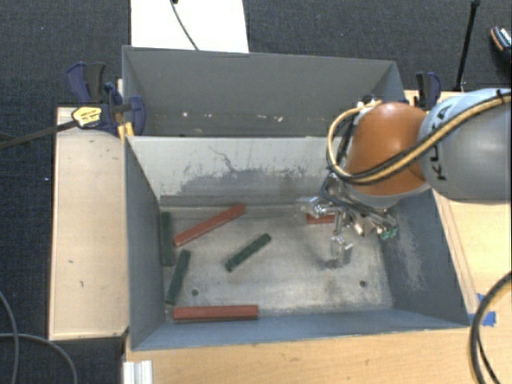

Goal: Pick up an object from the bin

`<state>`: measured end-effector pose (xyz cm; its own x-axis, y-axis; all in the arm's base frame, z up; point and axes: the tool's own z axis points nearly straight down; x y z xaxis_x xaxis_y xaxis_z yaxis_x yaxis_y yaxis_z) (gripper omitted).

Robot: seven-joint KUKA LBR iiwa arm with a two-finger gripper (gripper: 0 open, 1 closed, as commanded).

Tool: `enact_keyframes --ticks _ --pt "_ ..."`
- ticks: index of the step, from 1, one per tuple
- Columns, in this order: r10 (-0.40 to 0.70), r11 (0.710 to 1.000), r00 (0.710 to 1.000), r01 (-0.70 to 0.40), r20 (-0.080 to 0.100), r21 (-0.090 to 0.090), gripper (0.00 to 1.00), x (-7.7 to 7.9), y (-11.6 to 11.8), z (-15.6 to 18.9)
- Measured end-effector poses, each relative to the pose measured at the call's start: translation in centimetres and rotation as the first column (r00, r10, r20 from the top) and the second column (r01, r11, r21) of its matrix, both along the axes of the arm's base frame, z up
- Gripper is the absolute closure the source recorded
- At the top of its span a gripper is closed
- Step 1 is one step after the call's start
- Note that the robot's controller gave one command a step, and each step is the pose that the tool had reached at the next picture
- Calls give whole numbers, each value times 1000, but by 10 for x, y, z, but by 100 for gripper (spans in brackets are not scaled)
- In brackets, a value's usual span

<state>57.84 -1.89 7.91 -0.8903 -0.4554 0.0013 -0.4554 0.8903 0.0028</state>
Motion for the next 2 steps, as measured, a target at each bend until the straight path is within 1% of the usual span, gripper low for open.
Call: enact_keyframes --ticks 1,2 --pt "-2 1000 1000 1 12 3 0 1 63 59" --pt "-28 1000 1000 28 -2 2 0 -10 128 -12"
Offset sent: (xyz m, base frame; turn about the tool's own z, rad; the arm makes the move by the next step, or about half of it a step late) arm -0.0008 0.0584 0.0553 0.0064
